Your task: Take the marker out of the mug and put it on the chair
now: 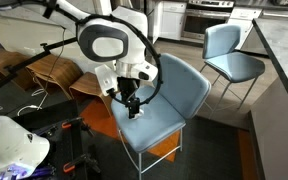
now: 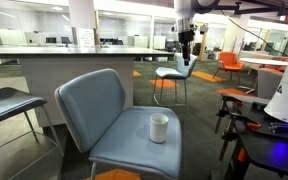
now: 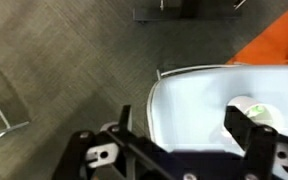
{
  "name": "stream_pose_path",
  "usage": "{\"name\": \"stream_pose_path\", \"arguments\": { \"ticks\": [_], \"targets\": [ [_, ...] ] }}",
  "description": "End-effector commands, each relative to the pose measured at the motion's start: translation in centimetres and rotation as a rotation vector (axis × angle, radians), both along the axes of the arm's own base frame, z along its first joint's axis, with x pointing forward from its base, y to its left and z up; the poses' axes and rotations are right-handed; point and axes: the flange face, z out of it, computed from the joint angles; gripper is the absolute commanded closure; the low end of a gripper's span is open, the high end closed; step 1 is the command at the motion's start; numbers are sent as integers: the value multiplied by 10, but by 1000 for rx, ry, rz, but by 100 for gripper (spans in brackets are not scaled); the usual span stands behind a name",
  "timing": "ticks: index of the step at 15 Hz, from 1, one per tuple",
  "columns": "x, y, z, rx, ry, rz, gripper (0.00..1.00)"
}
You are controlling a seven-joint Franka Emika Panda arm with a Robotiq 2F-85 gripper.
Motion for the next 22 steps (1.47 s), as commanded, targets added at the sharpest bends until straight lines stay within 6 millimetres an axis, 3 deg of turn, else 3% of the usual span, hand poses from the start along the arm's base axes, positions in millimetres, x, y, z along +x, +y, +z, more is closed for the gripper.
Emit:
{"name": "stream_pose_path", "arguments": {
  "ticks": [1, 7, 10, 17, 20, 22],
  "targets": [
    [30, 14, -25, 21, 6, 40, 0],
    [80, 86, -73, 97, -32, 80, 0],
    [94, 115, -97, 125, -13, 89, 0],
    [106, 147, -147, 148, 47, 82, 23],
    [106, 157, -168, 154, 70, 80, 14],
    [107, 161, -182, 157, 82, 71, 16]
  ]
}}
